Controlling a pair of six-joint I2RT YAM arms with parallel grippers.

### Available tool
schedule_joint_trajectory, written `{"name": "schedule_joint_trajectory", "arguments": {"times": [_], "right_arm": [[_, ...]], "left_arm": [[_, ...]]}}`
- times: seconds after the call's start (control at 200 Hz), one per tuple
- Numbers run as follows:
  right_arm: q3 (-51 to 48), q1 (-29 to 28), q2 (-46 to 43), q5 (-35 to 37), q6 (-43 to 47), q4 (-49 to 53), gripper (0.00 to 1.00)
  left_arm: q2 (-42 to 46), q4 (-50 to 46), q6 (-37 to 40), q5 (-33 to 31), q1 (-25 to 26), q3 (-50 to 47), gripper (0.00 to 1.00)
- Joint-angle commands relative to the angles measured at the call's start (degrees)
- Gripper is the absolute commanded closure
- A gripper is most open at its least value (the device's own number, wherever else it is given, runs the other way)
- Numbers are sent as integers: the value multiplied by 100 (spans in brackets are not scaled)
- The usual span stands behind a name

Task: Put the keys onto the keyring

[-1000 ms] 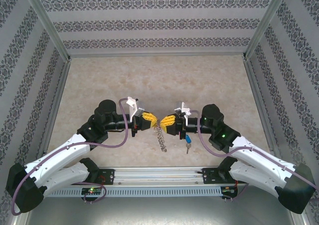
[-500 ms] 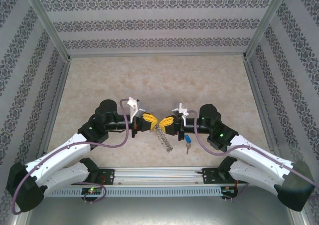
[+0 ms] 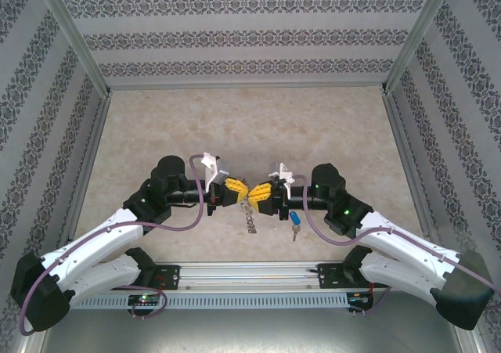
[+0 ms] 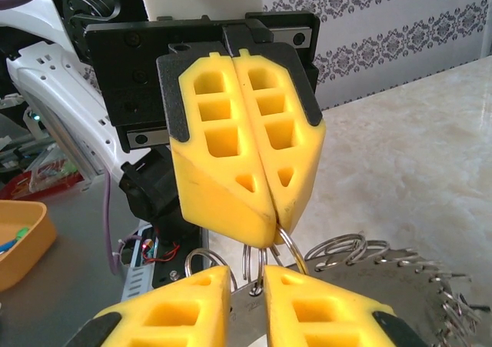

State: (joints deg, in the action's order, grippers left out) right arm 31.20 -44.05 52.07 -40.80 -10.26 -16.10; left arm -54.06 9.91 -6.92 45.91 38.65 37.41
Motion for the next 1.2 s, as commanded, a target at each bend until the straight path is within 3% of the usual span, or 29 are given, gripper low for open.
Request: {"name": "schedule_joint_trajectory", "arguments": {"times": [0.0,0.28,0.914,1.194], "right_arm": [[67,-57,-90,89,86,-174,81],[-75,38,-421,11,90,-69,81],[8,66,-51,-209,136,-130,90],[-41,55,-83,-209,200,-104,80]], "left_arm": [[29,406,-46,306,120,214,100],[68,179,93,370,125,262,100],[60,129,84,504,142,332,100],[86,63,138,480,142,362,100]]}}
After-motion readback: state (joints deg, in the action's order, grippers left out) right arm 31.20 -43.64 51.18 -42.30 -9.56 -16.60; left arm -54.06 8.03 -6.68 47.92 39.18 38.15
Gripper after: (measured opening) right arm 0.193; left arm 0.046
